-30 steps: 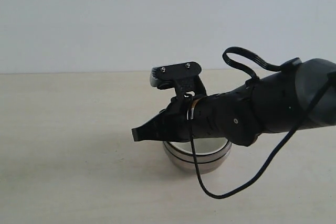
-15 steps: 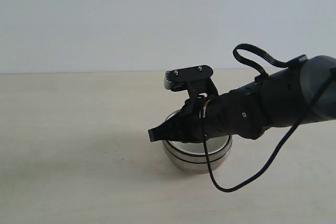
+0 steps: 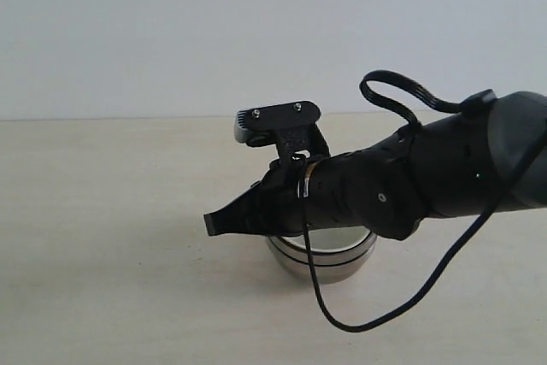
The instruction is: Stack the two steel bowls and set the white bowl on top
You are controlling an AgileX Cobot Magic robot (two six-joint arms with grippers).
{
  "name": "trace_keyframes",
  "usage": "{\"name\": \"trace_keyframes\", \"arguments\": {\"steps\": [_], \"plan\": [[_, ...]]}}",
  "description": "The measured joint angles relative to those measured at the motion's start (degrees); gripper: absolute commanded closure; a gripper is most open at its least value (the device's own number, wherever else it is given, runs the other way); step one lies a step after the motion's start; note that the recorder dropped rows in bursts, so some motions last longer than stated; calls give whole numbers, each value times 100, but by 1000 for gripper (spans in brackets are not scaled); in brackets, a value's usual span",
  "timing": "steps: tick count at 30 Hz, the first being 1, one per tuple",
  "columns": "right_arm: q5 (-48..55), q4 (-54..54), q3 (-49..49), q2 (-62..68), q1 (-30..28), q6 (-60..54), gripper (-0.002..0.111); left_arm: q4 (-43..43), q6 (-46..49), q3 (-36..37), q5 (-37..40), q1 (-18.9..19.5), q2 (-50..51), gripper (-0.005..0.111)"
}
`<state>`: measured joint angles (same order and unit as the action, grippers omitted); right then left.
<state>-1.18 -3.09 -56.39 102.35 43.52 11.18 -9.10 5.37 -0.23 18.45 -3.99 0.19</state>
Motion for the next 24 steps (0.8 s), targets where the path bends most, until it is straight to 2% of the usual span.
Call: {"name": "trace_keyframes", "arguments": {"steps": [10, 24], "plan": [[52, 0, 0, 0, -254, -53, 108, 0, 0, 0, 0, 0, 0, 74], [35, 0, -12, 256, -277, -57, 108, 0, 0, 0, 0, 0, 0, 74]]}}
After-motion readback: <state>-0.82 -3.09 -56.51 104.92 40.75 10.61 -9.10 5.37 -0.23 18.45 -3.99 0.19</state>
